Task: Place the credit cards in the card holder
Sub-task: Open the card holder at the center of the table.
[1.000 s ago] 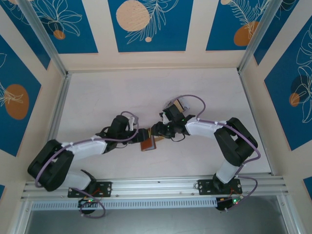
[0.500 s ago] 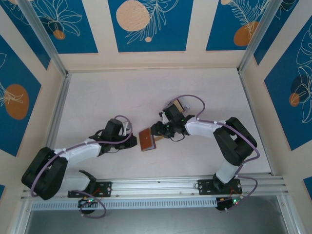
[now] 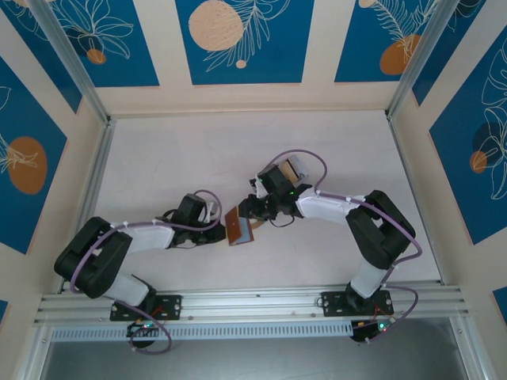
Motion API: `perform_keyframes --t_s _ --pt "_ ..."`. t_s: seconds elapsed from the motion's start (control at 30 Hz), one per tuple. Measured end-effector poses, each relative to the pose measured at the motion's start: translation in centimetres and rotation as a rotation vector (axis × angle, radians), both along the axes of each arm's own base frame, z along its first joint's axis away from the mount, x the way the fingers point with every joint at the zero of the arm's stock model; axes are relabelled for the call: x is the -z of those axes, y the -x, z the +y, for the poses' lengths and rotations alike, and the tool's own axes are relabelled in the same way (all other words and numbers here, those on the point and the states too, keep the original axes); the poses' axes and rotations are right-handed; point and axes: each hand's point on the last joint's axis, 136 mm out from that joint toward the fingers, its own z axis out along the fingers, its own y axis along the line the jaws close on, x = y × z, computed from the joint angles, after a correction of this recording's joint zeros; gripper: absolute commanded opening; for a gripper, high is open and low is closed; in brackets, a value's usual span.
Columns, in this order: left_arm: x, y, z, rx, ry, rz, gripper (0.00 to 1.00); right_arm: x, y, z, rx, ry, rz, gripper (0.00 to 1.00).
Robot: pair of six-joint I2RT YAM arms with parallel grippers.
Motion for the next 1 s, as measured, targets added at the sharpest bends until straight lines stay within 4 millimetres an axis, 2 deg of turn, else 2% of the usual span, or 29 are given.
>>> perform_keyframes --t_s 0.17,0.3,0.33,0.4,0.47,0.5,0.63,0.83,1.0 --pt "0.0 -0.2 -0.4 -0.002 0.021 0.004 0.00 0.3 0.4 1.4 -0.033 -0.028 0.024 0.26" --pt "0.0 -0.4 -0.7 -0.004 0.036 0.009 0.01 1.4 1.0 2.2 -0.051 -0.035 0.060 0.27" --pt "0.0 -0.5 -0.8 -0.003 0.038 0.009 0.03 1.6 1.2 2.3 -0.054 -0.033 0.066 0.29" --pt "-0.1 -0.5 -0.8 -0.009 0.040 0.008 0.15 1.9 1.4 2.4 -0.057 -0.029 0.073 0.32" --pt "-0.3 -0.7 -0.7 -0.028 0.048 0.003 0.20 2.0 1.4 2.5 -0.057 -0.019 0.073 0.37" --pt "-0.5 -0.9 -0.5 -0.044 0.040 -0.011 0.26 1.9 1.4 2.5 -0.056 -0.013 0.069 0.40" --pt "-1.6 -0.9 1.9 -0.132 -0.044 -0.057 0.42 1.8 1.0 3.1 -0.060 0.013 0.047 0.47" --pt "-5.8 -0.5 5.8 -0.253 -0.119 -0.167 0.52 4.0 1.3 4.0 -0.076 0.111 0.052 0.52" --pt "-5.1 1.2 8.0 -0.281 -0.205 -0.115 0.59 3.9 1.1 5.2 -0.095 0.143 0.024 0.59"
